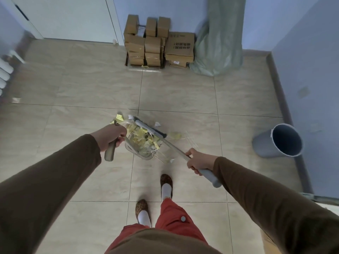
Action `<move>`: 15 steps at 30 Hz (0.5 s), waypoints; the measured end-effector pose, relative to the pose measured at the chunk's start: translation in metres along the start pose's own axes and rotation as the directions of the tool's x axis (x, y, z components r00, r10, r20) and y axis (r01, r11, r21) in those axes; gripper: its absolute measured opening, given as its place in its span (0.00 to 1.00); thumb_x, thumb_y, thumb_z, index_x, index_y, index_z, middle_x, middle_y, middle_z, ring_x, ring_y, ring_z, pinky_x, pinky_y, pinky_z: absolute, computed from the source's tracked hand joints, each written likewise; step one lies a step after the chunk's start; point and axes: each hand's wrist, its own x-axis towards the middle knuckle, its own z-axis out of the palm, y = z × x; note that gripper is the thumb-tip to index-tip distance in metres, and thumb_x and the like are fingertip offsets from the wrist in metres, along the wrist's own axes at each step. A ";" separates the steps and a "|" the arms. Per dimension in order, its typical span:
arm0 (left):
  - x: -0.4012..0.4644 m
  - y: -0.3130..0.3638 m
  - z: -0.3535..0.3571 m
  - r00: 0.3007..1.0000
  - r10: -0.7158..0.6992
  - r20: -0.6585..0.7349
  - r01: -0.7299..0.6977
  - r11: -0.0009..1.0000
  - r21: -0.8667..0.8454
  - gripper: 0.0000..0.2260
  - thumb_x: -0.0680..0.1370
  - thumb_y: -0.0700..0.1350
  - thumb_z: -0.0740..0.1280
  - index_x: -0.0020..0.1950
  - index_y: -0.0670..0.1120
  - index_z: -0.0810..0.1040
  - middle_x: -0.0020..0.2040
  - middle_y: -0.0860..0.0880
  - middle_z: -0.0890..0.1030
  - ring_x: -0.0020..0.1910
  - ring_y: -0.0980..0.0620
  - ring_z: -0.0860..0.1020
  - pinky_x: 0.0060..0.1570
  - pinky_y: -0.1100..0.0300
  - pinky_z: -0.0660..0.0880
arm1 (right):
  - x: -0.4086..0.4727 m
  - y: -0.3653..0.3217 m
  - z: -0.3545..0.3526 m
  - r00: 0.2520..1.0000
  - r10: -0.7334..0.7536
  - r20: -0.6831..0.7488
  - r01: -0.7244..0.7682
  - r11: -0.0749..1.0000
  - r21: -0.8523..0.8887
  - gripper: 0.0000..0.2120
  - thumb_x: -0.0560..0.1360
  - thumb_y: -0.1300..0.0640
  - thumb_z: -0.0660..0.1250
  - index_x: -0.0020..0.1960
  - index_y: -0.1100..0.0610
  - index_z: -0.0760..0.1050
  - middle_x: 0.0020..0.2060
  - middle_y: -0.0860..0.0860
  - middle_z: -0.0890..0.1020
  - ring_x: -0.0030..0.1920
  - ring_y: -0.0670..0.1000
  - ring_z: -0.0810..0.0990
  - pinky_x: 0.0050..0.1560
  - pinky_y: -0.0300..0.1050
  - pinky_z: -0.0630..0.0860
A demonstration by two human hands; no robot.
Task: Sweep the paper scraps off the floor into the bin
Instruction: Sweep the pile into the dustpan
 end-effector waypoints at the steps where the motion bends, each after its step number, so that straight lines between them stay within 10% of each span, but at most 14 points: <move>1: -0.007 -0.006 0.002 1.000 0.021 0.014 -0.022 1.000 0.014 0.05 0.75 0.34 0.60 0.43 0.43 0.70 0.33 0.45 0.71 0.25 0.54 0.66 0.20 0.66 0.65 | -0.004 0.005 0.002 1.000 -0.003 -0.024 0.004 1.000 0.021 0.23 0.77 0.63 0.61 0.69 0.53 0.61 0.37 0.55 0.74 0.27 0.48 0.71 0.25 0.38 0.70; 15: -0.059 -0.060 -0.016 0.965 0.251 0.071 -0.261 0.938 0.227 0.16 0.72 0.30 0.60 0.59 0.37 0.74 0.36 0.44 0.70 0.27 0.51 0.67 0.23 0.64 0.64 | -0.098 0.070 -0.009 0.977 0.118 -0.175 0.015 0.789 0.614 0.15 0.80 0.66 0.58 0.66 0.55 0.65 0.31 0.55 0.70 0.19 0.47 0.68 0.17 0.34 0.66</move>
